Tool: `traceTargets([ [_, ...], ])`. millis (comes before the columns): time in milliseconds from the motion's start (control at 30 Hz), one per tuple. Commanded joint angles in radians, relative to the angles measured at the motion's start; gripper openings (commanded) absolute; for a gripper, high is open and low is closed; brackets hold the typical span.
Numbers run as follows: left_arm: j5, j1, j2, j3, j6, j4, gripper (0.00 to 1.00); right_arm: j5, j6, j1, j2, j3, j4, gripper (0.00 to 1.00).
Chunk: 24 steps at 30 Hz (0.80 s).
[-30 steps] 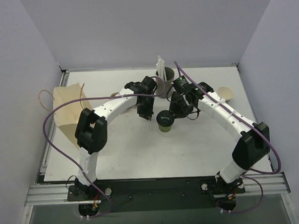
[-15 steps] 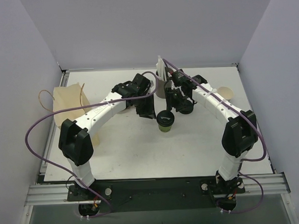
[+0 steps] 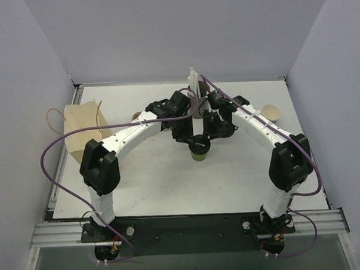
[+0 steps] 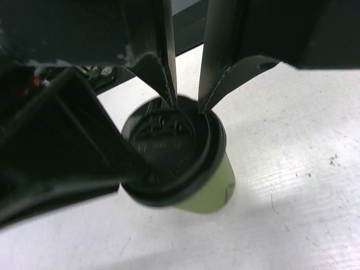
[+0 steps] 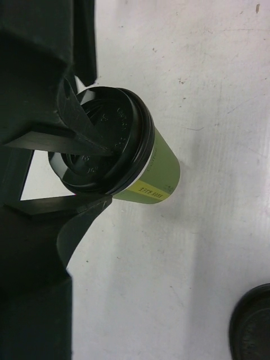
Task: Pack the takeout coffee
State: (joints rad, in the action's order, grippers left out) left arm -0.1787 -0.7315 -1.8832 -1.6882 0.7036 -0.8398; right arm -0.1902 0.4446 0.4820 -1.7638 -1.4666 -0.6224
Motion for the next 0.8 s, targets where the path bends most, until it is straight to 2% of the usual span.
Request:
traceTargets([
  [0,0.073,0.004,-0.056,-0.119,-0.030,-0.038,0.32,0.038,0.163,0.010,0.066,0.095,-0.076,0.27],
  [300,0.148,0.007,-0.139,-0.278,-0.125,-0.169,0.32,0.055,0.460,0.089,0.213,0.261,-0.018,0.28],
  [367,0.159,0.007,-0.119,-0.310,-0.147,-0.195,0.35,0.064,0.503,0.105,0.262,0.294,0.003,0.32],
  [500,0.150,-0.008,-0.053,-0.260,-0.156,-0.213,0.39,0.100,0.456,0.098,0.300,0.289,0.010,0.39],
  [767,0.133,-0.077,0.117,-0.015,-0.107,-0.157,0.37,0.113,0.283,0.084,0.359,0.230,0.036,0.38],
])
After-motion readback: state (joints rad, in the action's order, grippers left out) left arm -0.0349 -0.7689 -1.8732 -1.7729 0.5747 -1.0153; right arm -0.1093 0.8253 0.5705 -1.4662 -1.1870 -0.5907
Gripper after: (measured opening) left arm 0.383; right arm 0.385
